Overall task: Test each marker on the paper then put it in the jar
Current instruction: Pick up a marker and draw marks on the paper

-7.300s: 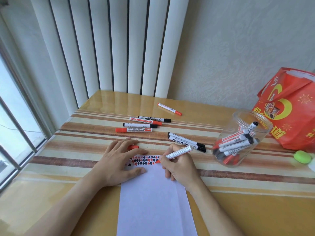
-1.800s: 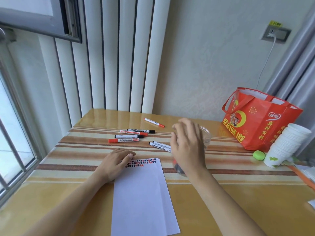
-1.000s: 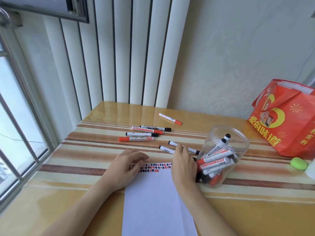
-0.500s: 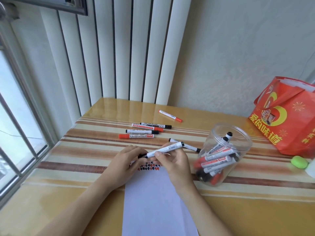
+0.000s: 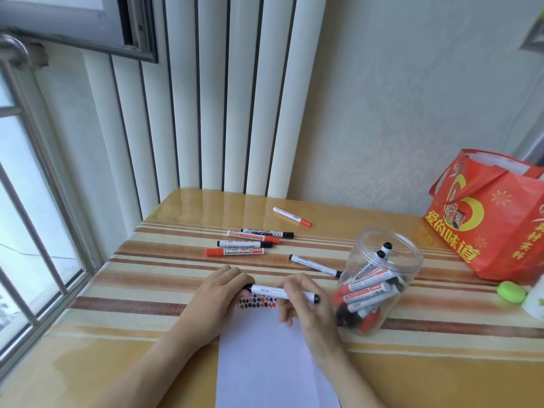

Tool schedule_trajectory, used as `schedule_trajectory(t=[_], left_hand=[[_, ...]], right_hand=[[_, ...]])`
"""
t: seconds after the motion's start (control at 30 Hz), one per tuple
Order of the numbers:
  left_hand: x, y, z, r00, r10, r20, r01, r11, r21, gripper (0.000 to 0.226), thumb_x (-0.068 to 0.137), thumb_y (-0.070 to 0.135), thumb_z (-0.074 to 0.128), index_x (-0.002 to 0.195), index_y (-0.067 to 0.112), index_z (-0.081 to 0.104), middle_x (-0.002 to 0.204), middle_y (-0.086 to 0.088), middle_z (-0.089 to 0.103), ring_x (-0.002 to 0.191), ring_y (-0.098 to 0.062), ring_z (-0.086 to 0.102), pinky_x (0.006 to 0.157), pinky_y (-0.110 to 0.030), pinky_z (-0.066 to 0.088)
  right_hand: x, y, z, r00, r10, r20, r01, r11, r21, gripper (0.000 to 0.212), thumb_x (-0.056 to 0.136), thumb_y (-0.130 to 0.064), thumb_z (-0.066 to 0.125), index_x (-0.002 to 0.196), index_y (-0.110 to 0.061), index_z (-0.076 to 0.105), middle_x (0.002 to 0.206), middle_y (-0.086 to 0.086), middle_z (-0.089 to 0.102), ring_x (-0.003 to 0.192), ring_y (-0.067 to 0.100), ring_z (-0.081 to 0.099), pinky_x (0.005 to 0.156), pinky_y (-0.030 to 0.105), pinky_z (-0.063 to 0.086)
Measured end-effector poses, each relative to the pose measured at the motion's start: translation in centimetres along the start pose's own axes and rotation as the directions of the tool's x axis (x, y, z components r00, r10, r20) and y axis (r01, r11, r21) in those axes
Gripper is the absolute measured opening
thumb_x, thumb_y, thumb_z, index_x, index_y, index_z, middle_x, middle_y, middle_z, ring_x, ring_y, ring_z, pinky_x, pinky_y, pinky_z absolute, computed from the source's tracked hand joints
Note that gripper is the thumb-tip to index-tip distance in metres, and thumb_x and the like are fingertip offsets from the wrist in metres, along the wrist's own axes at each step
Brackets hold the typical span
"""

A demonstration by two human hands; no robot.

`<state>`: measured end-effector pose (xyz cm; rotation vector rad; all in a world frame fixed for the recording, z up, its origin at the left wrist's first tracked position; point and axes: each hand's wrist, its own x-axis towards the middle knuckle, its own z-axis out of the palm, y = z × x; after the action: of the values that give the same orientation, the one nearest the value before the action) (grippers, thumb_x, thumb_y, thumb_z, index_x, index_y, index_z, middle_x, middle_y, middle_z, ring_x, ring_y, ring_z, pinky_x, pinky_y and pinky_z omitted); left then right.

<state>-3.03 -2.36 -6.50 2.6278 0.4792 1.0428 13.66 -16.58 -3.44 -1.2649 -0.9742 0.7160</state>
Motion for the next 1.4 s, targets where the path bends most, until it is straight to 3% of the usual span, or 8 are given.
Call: schedule_trajectory(t=[0.07, 0.13, 0.2, 0.27, 0.5, 0.9, 1.27, 1.4], left_hand=[[-0.1, -0.5, 0.0, 0.998, -0.044, -0.045, 0.047, 0.997, 0.055, 0.026, 0.109, 0.032, 0.038, 0.106, 0.020, 0.060, 0.095, 0.011, 0.052, 0.086, -0.015, 0.047, 0.074, -0.033, 0.043], [-0.1, -0.6, 0.2, 0.997, -0.059, -0.040, 0.063, 0.995, 0.083, 0.022, 0.108, 0.031, 0.040, 0.105, 0.021, 0.060, 0.094, 0.012, 0.051, 0.086, -0.015, 0.046, 0.073, -0.034, 0.044], [0.1, -0.3, 0.5, 0.999, -0.033, 0.008, 0.032, 0.994, 0.106, 0.022, 0.107, 0.033, 0.041, 0.102, 0.023, 0.060, 0.091, 0.013, 0.050, 0.083, -0.014, 0.043, 0.071, -0.033, 0.043], [0.3, 0.0, 0.6, 0.998, 0.000, 0.057, -0.006, 0.994, 0.105, 0.022, 0.107, 0.035, 0.043, 0.100, 0.023, 0.060, 0.088, 0.013, 0.050, 0.082, -0.013, 0.041, 0.072, -0.032, 0.042], [0.1, 0.5, 0.2, 0.997, 0.017, 0.077, -0.024, 0.996, 0.091, 0.023, 0.105, 0.029, 0.044, 0.095, 0.016, 0.061, 0.085, 0.005, 0.052, 0.080, -0.017, 0.042, 0.072, -0.034, 0.041], [-0.2, 1.0, 0.0, 0.994, 0.024, 0.108, -0.033, 0.996, 0.082, 0.023, 0.103, 0.024, 0.037, 0.082, 0.021, 0.044, 0.080, 0.009, 0.044, 0.076, -0.013, 0.033, 0.070, -0.029, 0.033], [-0.1, 0.4, 0.0, 0.998, 0.010, 0.056, -0.012, 0.999, 0.033, 0.020, 0.101, 0.014, 0.041, 0.085, 0.014, 0.053, 0.082, 0.004, 0.051, 0.076, -0.017, 0.040, 0.070, -0.028, 0.035], [0.1, 0.4, -0.2, 1.000, -0.007, -0.019, 0.007, 1.000, 0.015, 0.027, 0.106, 0.025, 0.039, 0.094, 0.011, 0.058, 0.088, 0.004, 0.055, 0.080, -0.018, 0.044, 0.073, -0.031, 0.038]], right_hand=[[0.5, 0.4, -1.3, 0.955, -0.283, -0.085, 0.240, 0.912, -0.334, 0.006, 0.093, -0.022, 0.068, 0.091, -0.017, 0.070, 0.084, -0.007, 0.069, 0.078, 0.016, 0.067, 0.069, 0.033, 0.052], [1.0, 0.6, -2.3, 0.847, -0.530, 0.048, 0.404, 0.582, -0.705, 0.008, 0.093, -0.014, 0.068, 0.093, -0.021, 0.071, 0.094, -0.013, 0.067, 0.092, 0.011, 0.065, 0.082, 0.029, 0.050], [1.1, 0.8, -2.0, 0.778, -0.582, 0.237, 0.476, 0.299, -0.827, 0.004, 0.093, -0.020, 0.068, 0.096, -0.022, 0.070, 0.099, -0.011, 0.064, 0.095, 0.013, 0.061, 0.087, 0.030, 0.045], [0.9, 1.4, -0.8, 0.783, -0.517, 0.346, 0.501, 0.194, -0.843, 0.011, 0.092, -0.029, 0.067, 0.101, -0.023, 0.069, 0.099, -0.008, 0.062, 0.094, 0.017, 0.059, 0.089, 0.032, 0.043], [1.4, 4.4, 1.8, 0.843, -0.444, 0.302, 0.412, 0.174, -0.894, 0.016, 0.103, -0.034, 0.051, 0.101, -0.022, 0.060, 0.088, -0.003, 0.057, 0.077, 0.025, 0.063, 0.064, 0.045, 0.053], [0.7, 4.0, 1.9, 0.855, -0.434, 0.282, 0.381, 0.158, -0.911, 0.044, 0.110, -0.053, 0.025, 0.096, -0.027, 0.058, 0.079, -0.004, 0.065, 0.058, 0.027, 0.061, 0.058, 0.040, 0.052], [0.6, 3.6, 1.9, 0.826, -0.487, 0.283, 0.359, 0.070, -0.931, 0.038, 0.107, -0.054, 0.039, 0.088, -0.028, 0.058, 0.057, -0.003, 0.060, 0.046, 0.027, 0.057, 0.052, 0.033, 0.049], [0.3, 2.6, 1.5, 0.831, -0.502, 0.239, 0.328, 0.096, -0.940, 0.041, 0.108, -0.054, 0.038, 0.089, -0.027, 0.063, 0.063, -0.004, 0.059, 0.050, 0.025, 0.056, 0.050, 0.026, 0.030]])
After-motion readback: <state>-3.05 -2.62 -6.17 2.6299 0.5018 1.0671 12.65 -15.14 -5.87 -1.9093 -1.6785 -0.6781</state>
